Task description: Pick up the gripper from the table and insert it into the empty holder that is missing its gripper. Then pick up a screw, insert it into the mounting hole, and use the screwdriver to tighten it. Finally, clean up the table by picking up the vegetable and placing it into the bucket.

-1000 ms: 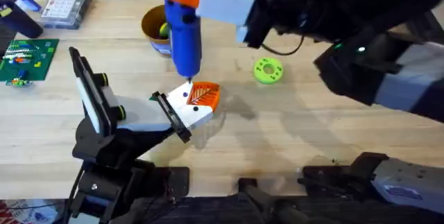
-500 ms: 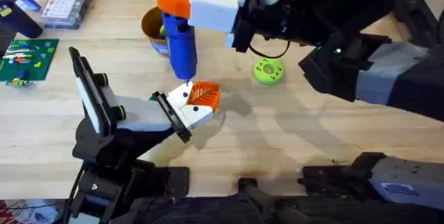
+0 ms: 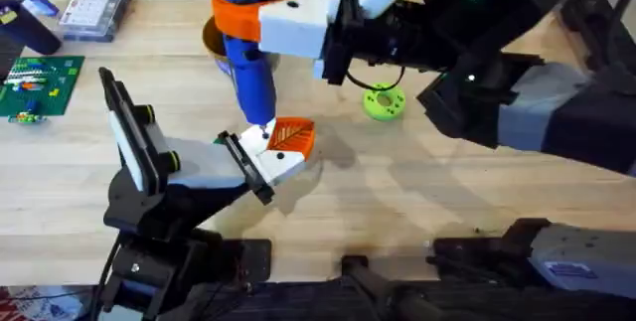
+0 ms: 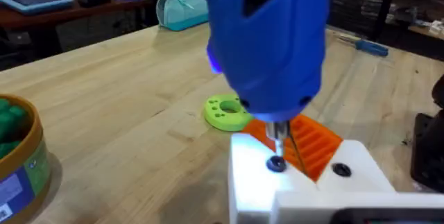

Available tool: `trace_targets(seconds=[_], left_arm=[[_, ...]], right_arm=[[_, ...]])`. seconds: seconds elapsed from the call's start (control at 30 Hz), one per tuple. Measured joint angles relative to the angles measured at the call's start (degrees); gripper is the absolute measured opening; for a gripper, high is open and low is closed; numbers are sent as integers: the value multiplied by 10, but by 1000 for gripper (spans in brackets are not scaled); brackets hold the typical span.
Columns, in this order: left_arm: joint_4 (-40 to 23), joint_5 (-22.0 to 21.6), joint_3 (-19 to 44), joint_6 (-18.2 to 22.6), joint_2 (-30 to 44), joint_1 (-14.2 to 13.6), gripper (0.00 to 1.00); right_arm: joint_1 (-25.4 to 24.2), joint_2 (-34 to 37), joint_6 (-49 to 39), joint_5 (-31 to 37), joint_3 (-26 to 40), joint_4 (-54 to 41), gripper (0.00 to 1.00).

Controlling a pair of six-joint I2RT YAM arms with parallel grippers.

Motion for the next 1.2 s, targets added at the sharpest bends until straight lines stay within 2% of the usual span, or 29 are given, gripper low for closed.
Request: trace_targets(seconds=[1.2], left_arm=[[0,1,0,0,0,0,18]], right_arm=[[0,6,2,11,0,-22,43]])
